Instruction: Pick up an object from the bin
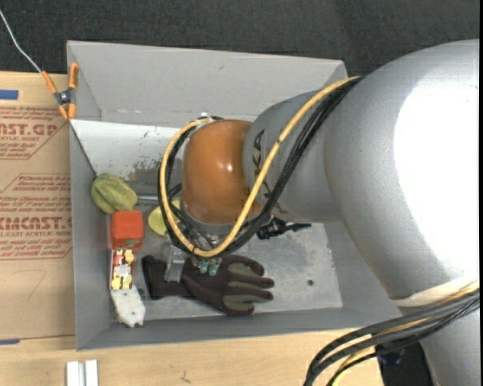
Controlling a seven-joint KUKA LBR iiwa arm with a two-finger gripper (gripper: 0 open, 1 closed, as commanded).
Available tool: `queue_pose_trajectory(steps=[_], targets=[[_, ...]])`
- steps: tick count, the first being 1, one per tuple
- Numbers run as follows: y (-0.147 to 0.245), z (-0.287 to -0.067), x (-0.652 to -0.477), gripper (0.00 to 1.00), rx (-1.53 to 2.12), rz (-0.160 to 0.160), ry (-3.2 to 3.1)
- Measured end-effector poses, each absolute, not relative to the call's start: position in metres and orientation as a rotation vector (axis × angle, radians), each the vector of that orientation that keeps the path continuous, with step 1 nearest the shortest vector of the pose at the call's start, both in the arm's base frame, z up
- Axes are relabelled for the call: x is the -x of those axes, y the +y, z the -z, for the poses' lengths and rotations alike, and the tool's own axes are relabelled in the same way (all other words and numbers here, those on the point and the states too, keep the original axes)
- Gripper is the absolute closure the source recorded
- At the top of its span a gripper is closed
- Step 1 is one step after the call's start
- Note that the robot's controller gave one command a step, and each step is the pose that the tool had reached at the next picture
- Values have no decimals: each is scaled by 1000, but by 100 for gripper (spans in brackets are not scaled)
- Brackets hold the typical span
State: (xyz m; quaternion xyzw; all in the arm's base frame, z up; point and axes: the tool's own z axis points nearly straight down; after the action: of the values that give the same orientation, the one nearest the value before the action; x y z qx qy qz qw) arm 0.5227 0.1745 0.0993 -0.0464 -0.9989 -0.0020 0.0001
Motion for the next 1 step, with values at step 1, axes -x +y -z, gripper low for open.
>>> queue_pose_trajectory(steps=[1], targets=[[175, -99, -523, 100, 146, 6, -3138]])
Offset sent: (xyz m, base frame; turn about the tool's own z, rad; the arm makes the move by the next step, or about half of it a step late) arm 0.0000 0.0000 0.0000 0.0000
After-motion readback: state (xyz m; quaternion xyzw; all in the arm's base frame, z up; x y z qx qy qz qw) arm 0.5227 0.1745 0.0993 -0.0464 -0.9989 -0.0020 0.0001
